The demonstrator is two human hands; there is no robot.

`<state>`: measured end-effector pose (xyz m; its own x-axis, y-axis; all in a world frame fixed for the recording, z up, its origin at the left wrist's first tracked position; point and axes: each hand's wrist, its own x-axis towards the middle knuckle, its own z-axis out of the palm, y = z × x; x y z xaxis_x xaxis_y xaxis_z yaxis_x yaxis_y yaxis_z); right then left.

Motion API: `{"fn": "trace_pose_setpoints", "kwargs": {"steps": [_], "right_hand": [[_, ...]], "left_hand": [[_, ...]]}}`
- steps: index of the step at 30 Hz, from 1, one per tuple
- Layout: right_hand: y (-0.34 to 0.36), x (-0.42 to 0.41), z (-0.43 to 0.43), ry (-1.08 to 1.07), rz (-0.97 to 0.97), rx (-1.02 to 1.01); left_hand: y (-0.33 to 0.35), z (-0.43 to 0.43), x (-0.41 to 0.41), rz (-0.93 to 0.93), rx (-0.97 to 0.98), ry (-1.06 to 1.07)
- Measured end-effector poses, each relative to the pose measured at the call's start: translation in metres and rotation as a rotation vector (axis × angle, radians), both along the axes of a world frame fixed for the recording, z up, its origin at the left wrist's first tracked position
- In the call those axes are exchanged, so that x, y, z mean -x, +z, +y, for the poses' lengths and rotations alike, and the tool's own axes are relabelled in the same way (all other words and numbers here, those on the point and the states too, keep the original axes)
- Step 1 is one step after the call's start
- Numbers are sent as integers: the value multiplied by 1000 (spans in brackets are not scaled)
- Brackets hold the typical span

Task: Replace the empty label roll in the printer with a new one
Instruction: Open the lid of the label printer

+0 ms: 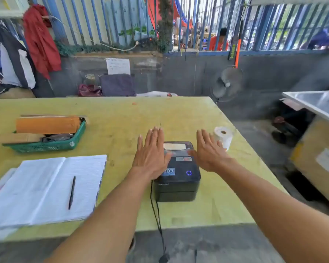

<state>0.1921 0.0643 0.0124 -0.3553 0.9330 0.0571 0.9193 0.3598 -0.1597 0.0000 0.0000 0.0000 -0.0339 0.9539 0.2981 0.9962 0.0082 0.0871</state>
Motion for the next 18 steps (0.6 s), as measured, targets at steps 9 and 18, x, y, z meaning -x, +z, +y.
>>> {"fn": "trace_pose_setpoints", "kwargs": {"steps": [9, 18], "right_hand": [[-92, -22, -31, -41, 239, 387], [-119, -20, -21, -83, 530, 396]], "left_hand": [[-95, -20, -8, -101, 300, -17], [-107, -25, -19, 58, 100, -120]]}}
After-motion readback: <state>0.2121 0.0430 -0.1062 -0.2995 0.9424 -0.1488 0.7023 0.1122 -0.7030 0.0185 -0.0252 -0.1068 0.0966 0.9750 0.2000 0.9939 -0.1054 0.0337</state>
